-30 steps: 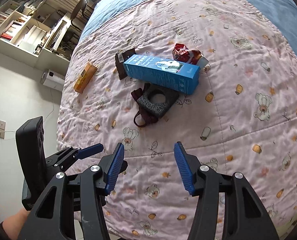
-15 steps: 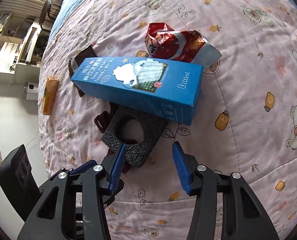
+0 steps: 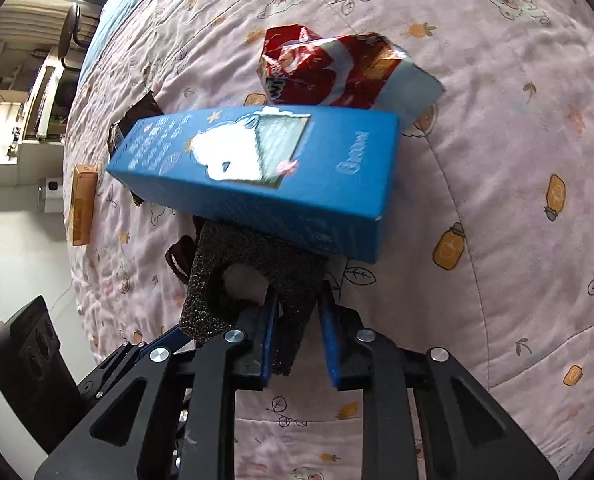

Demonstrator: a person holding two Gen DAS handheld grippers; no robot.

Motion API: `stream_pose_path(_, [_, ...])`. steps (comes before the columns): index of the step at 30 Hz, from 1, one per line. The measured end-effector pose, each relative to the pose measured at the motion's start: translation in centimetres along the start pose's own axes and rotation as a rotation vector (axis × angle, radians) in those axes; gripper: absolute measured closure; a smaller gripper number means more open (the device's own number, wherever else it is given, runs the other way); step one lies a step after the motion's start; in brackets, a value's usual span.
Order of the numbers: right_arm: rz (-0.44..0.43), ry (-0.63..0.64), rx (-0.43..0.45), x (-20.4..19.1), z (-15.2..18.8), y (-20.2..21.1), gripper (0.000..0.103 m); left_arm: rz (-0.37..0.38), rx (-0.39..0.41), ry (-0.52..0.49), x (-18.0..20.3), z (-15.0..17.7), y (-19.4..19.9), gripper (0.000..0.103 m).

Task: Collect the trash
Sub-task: 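Grasp the black foam piece with the right tool while the left grasps the maroon knit strap, then carry the maroon strap and black foam over the yellow bin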

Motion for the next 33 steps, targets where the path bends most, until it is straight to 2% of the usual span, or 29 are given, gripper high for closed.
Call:
stream_pose_path(3, [-0.062, -0.039, 0.015, 1.4, 0.5, 1.4, 0.083, 0.004, -0.005, 0.008, 0.0, -0.3, -0.1, 0.024])
stream_pose_path(7, [-0.090, -0.082, 0.042, 3.5, 0.9, 3.0, 0.083, 0.021, -0.011, 0.029, 0.0, -0.8, -0.2, 0.024])
stream_pose_path(12, [-0.119, -0.099, 0.049, 4.6, 1.1, 3.7, 0.083, 0.024, -0.024, 0.107, -0.3, -1.9, -0.9, 0.026])
stream_pose_path(15, [-0.128, -0.089, 0.046, 4.3, 1.3, 3.5, 0.083, -0.042, -0.024, 0.117, -0.1, -2.5, -1.1, 0.040])
stream_pose_path(17, [-0.134, -0.083, 0.045, 4.0, 1.4, 3.4, 0.083, -0.066, -0.024, 0.120, 0.1, -2.5, -1.1, 0.045])
stream_pose_path(19, [-0.142, -0.081, 0.043, 4.0, 1.7, 3.4, 0.083, -0.094, -0.021, 0.105, 0.2, -2.3, -0.9, 0.065])
stream_pose_path(22, [-0.153, -0.081, 0.040, 3.9, 2.1, 3.5, 0.083, -0.071, -0.017, 0.106, -0.4, -1.8, -0.1, 0.077])
stream_pose_path(25, [-0.159, -0.069, 0.040, 3.9, 2.7, 3.9, 0.083, -0.016, -0.007, 0.110, -0.7, -0.9, 1.0, 0.078])
stream_pose_path(33, [-0.168, -0.037, 0.066, 3.6, 6.5, 5.6, 0.083, 0.025, 0.029, 0.003, 2.4, 3.1, 4.5, 0.078])
Point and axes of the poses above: each gripper's, at about its wrist camera, not at the fingertips, and y roughly against the way its jaws point, x to its right, z to its underside, the point moved 4 cm from there along -y, roughly the way its jaws point, and after that the axes turned 13 degrees about -x, right-handed, at the moved point
